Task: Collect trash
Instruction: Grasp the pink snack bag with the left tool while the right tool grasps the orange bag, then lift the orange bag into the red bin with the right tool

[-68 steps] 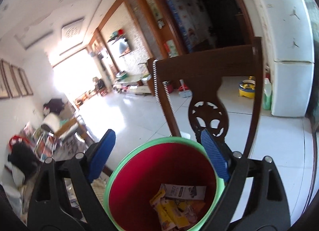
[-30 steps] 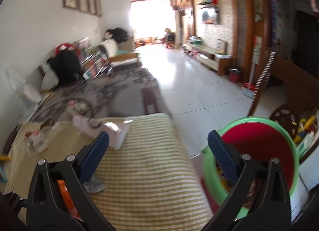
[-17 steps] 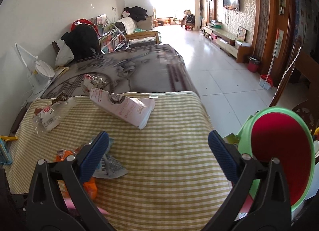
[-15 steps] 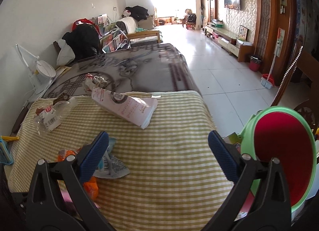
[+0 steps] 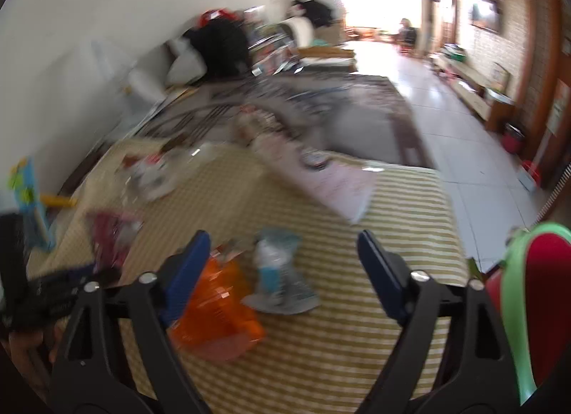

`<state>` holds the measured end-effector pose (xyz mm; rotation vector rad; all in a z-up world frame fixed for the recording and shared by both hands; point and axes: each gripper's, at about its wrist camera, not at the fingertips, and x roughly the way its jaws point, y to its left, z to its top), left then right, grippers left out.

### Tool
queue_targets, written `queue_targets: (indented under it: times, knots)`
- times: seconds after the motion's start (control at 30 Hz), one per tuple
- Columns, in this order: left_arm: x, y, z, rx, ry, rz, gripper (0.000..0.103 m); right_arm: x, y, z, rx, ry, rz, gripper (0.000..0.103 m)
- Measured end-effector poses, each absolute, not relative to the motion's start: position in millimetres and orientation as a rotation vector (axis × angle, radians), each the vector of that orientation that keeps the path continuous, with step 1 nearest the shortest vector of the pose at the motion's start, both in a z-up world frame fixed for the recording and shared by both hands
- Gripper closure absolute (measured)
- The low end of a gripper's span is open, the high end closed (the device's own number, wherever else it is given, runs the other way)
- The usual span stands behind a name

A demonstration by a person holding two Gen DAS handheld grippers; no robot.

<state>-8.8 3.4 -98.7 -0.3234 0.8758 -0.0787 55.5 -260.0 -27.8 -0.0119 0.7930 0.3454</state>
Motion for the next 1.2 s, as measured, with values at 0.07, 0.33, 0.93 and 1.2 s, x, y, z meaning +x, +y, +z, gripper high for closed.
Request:
queue_targets:
  times: [0.07,0.33,0.93,1.2]
  knots:
    - [-6,7,-101,-0.314,0.872,-0.07,0.043,54,-248,-33,-0.037,0.817,0.394,0.029]
    - [17,4,-111,-0.295,0.881,-0.078,0.034,60,-213,-62,-0.085,0.938,0.478,0.032]
    - [17,7,-117,-0.311,0.873,-0.059,0.062,65,-202,-81,-0.122,1.036,0.485,0.053]
    - [5,13,-107,-0.297,0.796,-0.019,0.083,64,-214,-60,-0.043,0.941,0.485,0.054]
